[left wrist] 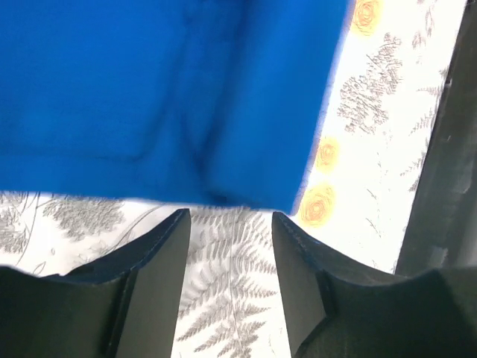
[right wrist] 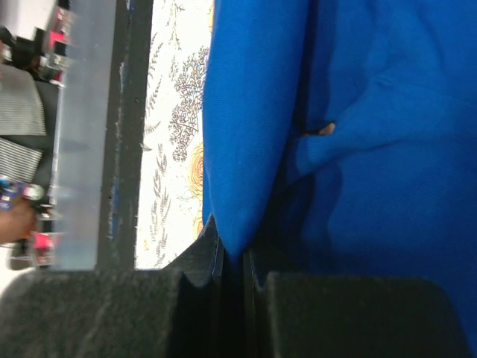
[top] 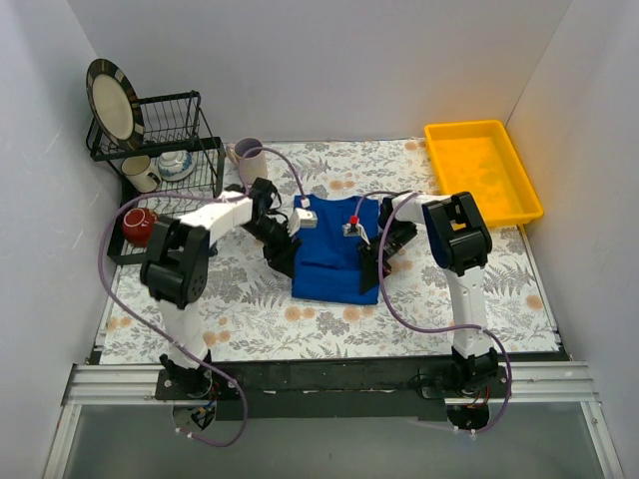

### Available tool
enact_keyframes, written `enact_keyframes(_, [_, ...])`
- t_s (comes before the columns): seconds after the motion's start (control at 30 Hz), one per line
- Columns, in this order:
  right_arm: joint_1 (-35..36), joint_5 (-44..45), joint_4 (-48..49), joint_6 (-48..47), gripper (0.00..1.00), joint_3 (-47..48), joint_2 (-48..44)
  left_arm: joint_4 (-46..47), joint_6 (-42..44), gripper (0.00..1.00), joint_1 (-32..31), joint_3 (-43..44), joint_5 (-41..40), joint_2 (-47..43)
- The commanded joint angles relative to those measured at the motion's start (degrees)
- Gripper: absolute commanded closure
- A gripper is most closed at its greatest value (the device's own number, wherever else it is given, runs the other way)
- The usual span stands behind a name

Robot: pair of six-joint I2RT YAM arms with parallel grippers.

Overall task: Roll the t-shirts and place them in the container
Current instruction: Roll the T-shirt to the center of the board.

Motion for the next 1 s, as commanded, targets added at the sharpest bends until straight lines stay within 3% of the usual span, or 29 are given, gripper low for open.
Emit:
enact_keyframes(0.0, [-0.25, 8.53, 3.16, 4.10, 0.99, 3.63, 3.95, 18.78, 0.26, 0.51, -11.17, -15.95, -10.90, -19.67])
enact_keyframes(0.07, [-0.25, 8.97, 4.39, 6.29, 0.99, 4.60, 4.65, 27.90, 0.26, 0.48, -15.14, -23.93, -13.46, -24.36])
enact_keyframes(0.17, [-0.25, 9.58, 3.61, 7.27, 0.99, 6.27, 6.50, 34.96, 0.35, 0.46, -17.34, -27.92, -15.65, -27.98])
enact_keyframes(0.43, [0.37, 11.26, 3.96, 9.99, 0.99, 8.12, 7.64, 38.85, 0.00, 0.46, -18.75, -29.87, -18.03, -25.87])
enact_keyframes(0.53, [0.37, 11.61, 3.87, 10.43, 0.99, 8.47, 7.91, 37.81, -5.17, 0.47, -18.49, -28.38, -21.98, -27.45])
enact_keyframes(0.83, [0.98, 11.78, 5.10, 12.45, 0.99, 12.16, 4.84, 28.49, -25.37, 0.57, -6.56, -30.92, -16.90, -35.01])
enact_keyframes(0.97, [1.68, 12.13, 5.19, 12.81, 0.99, 12.52, 4.04, 27.52, -25.06, 0.52, -3.46, -30.66, -14.79, -37.47])
